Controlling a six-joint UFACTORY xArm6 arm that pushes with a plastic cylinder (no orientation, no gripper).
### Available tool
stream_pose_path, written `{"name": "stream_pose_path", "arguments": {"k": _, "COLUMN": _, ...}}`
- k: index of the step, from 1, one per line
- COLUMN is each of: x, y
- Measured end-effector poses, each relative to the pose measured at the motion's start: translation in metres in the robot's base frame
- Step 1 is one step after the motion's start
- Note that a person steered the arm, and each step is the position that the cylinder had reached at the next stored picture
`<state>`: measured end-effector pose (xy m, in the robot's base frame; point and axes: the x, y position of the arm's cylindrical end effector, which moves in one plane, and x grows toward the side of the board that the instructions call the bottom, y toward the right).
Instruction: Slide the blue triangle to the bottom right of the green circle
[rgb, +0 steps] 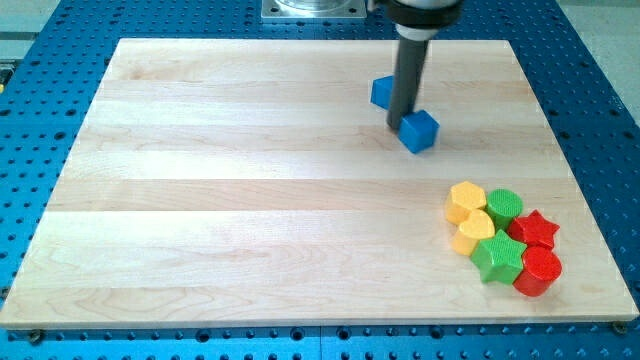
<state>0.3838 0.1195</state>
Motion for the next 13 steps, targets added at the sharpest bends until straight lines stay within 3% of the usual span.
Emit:
{"name": "stream_pose_path", "arguments": {"k": 1, "x": 0.062, "y": 0.030}}
{"name": "stream_pose_path", "arguments": {"k": 2, "x": 0.062, "y": 0.015}}
{"name": "stream_pose_path", "arguments": {"k": 3, "x": 0.034, "y": -0.054}}
{"name": "stream_pose_path", "arguments": {"k": 4, "x": -0.013, "y": -0.086}}
{"name": "stream_pose_path", "arguments": {"k": 6, "x": -0.072, "y": -0.050}}
{"name": "stream_pose_path", "arguments": {"k": 8, "x": -0.051, "y": 0.025}}
{"name": "stream_pose_path", "arguments": {"k": 9, "x": -0.044, "y": 0.039}}
{"name": "stream_pose_path", "arguments": {"k": 10, "x": -0.072, "y": 0.045}}
{"name": "stream_pose_path", "arguments": {"k": 12, "x": 0.009, "y": 0.068}}
{"name": "stream_pose_path", "arguments": {"k": 13, "x": -0.016, "y": 0.051}}
